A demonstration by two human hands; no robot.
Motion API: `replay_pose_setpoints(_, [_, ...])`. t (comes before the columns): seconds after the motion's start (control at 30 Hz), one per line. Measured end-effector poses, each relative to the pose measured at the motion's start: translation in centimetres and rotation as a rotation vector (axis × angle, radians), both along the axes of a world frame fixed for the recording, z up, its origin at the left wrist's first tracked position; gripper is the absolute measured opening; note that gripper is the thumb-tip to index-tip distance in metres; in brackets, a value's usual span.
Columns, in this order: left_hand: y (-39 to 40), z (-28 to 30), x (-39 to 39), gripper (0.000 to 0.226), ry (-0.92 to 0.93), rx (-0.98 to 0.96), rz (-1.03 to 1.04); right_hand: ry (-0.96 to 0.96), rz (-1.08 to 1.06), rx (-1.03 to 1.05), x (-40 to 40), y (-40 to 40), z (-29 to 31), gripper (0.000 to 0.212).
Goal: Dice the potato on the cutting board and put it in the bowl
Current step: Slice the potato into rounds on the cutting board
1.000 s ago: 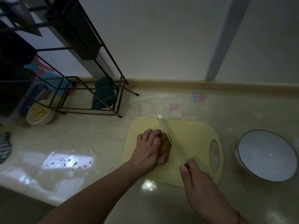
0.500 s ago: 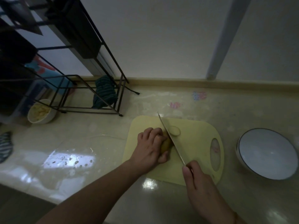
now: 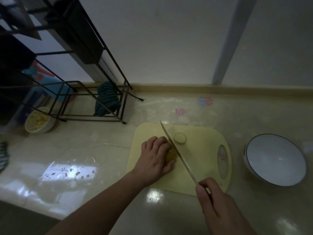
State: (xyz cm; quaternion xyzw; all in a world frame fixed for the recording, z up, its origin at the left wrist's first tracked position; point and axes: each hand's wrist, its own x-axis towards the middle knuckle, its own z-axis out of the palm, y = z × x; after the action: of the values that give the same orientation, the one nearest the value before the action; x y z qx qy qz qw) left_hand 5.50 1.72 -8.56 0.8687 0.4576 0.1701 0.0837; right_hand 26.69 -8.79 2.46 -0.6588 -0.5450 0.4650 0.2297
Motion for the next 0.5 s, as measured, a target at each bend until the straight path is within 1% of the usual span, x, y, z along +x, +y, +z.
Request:
replay_pose_setpoints(0.03, [-0.02, -0.1, -0.02, 0.05, 0.007, 0.001, 0.0, -0.009, 0.005, -0.011, -0.05, -0.07, 0.08, 0.021])
replay_pose_setpoints(0.1, [-0.09, -0.19, 0.02, 0.051, 0.015, 0.009, 0.001, -0.018, 0.012, -0.017, -0.18, -0.19, 0.13, 0.018])
replay_pose_setpoints(0.13, [-0.11, -0.16, 0.08, 0.051, 0.014, 0.015, 0.002, -0.015, 0.016, -0.018, -0.28, -0.25, 0.19, 0.02])
replay_pose_setpoints(0.27, [-0.18, -0.14, 0.22, 0.052, 0.005, 0.046, 0.0, -0.034, 0.031, -0.024, -0.48, -0.44, 0.44, 0.039])
replay_pose_setpoints(0.33, [-0.14, -0.25, 0.23, 0.052, -0.002, 0.058, -0.001, -0.058, 0.041, -0.031, -0.46, -0.38, 0.46, 0.041])
replay_pose_setpoints(0.5, [-0.15, -0.26, 0.49, 0.051, -0.018, 0.054, 0.002, -0.087, 0.039, -0.021, -0.54, 0.55, -0.02, 0.027])
